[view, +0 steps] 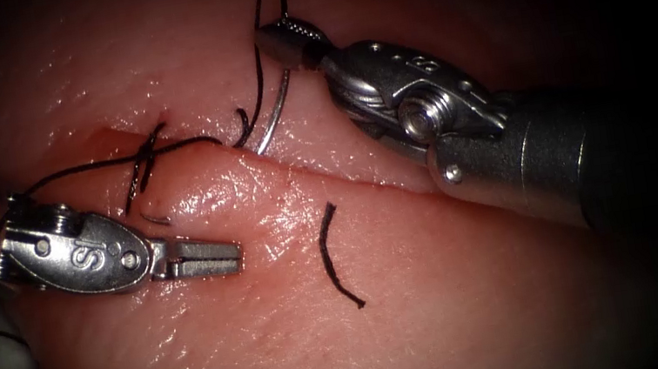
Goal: Wound Closure
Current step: Throw the needle through the bottom half of the incision with the right gripper
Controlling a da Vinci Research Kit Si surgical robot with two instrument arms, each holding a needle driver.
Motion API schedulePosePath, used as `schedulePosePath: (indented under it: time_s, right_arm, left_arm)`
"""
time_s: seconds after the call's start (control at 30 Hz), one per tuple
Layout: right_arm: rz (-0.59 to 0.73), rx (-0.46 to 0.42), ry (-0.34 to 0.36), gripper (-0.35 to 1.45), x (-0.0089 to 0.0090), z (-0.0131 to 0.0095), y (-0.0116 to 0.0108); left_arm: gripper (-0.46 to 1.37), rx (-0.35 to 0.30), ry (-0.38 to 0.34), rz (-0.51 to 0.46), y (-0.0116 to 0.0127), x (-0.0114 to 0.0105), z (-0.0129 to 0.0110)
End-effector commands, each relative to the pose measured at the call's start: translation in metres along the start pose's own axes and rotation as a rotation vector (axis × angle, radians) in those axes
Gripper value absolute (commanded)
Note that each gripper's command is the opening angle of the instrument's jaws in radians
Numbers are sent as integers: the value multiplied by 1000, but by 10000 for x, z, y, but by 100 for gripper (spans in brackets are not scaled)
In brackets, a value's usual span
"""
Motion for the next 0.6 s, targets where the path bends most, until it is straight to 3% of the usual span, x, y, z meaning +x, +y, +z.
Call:
schedulePosePath:
  time_s: [0.03, 0.37, 0.6]
  right_arm:
    - [0, -2, -3, -35, 0, -1, 0]
    - [0, 1, -1, -35, 0, 0, -1]
    - [120, 31, -32, -35, -5, 5, -5]
  left_arm:
    - [-35, -3, 0, 0, 0, 0, 0]
    - [-35, 0, -1, 1, 2, 0, -3]
    - [-35, 3, 0, -5, 8, 3, -7]
